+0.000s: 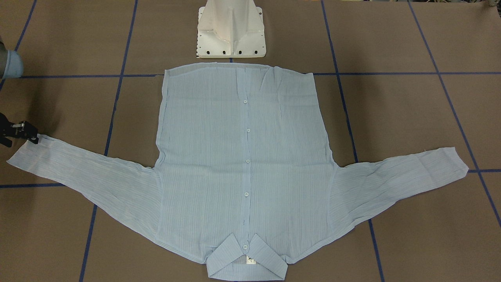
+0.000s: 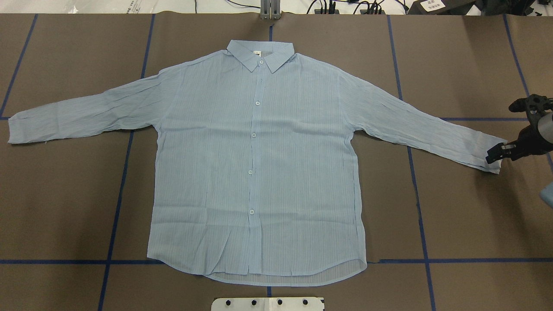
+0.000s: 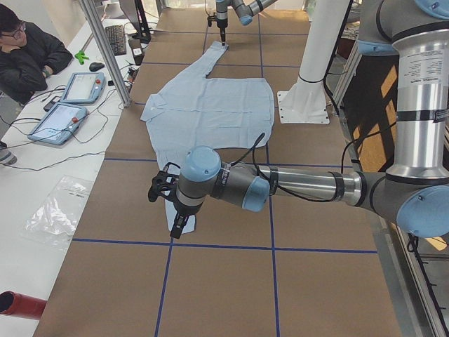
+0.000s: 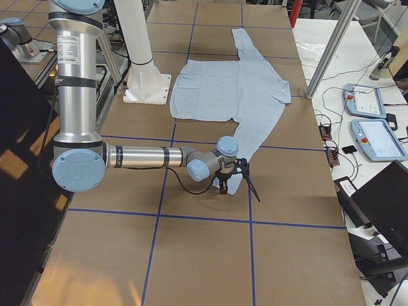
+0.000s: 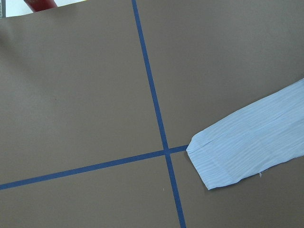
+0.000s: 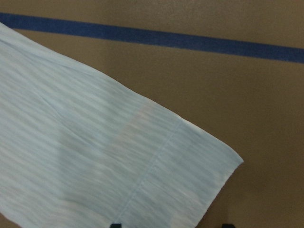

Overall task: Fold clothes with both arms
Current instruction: 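Move the right gripper down to the cuff of the nearest sleeve, then close the right gripper on the sleeve cuff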

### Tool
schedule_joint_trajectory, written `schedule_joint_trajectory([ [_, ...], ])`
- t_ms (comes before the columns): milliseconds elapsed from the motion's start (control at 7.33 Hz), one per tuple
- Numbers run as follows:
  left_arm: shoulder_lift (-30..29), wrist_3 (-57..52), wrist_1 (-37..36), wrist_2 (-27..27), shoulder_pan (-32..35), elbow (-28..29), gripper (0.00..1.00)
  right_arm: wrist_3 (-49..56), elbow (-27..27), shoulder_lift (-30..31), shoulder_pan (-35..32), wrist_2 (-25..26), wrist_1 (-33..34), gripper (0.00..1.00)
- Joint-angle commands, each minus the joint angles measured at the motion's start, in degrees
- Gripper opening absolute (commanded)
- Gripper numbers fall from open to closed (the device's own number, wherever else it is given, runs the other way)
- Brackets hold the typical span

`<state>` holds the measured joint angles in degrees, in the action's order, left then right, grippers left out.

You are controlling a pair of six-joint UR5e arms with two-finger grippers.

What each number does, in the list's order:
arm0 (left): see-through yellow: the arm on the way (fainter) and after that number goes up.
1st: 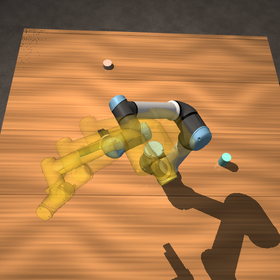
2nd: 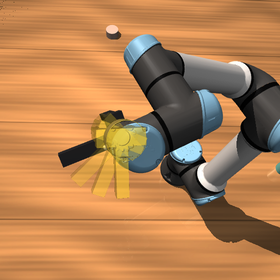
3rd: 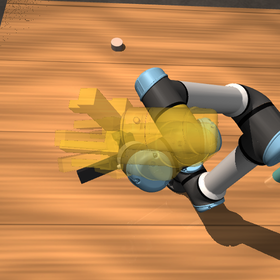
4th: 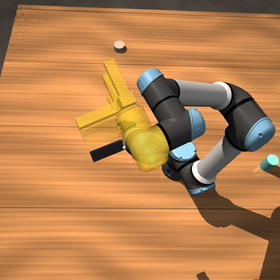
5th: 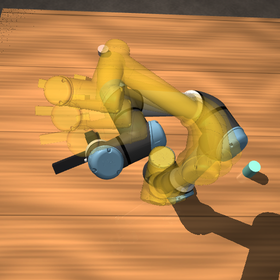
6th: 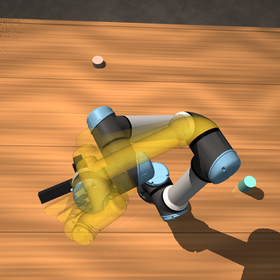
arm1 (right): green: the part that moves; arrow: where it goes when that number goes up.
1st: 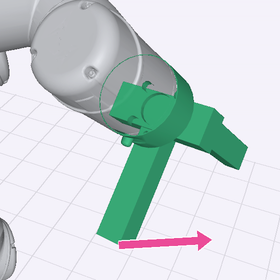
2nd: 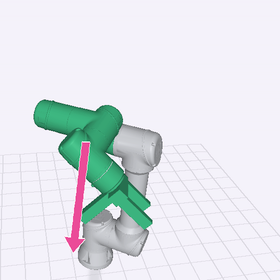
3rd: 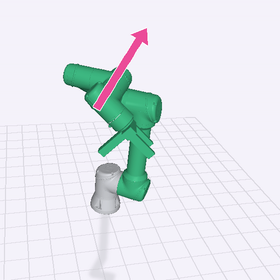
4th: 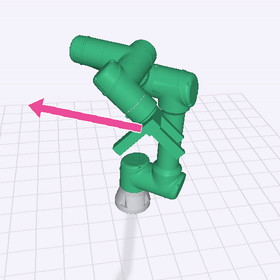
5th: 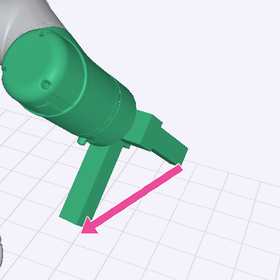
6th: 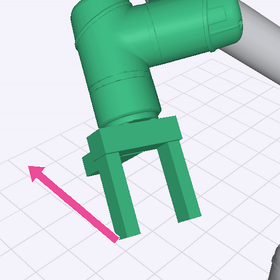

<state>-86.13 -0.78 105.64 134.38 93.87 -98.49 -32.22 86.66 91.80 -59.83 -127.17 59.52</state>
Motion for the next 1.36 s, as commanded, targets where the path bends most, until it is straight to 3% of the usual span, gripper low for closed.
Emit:
schedule_joint_trajectory([
  [0, 0.0, -0.1, 0.0, 0.0, 0.0, 0.05, 1.0, 0.05, -0.09, 0.05, 0.07, -0.01, 0.07, 0.73],
  [409, 0.0, -0.01, 0.0, -0.09, 0.0, -0.04, 1.0, -0.03, -0.96, -0.04, 0.15, 0.08, 0.07, 0.65],
  [682, 0.0, -0.19, 0.0, 0.0, 0.0, -0.12, 1.0, -0.03, -1.14, -0.04, 0.15, 0.08, -0.02, 0.65],
  [1228, 0.0, -0.1, 0.0, 0.0, 0.0, -0.13, 1.0, -0.12, -0.97, -0.04, 0.15, -0.1, -0.02, 0.44],
])
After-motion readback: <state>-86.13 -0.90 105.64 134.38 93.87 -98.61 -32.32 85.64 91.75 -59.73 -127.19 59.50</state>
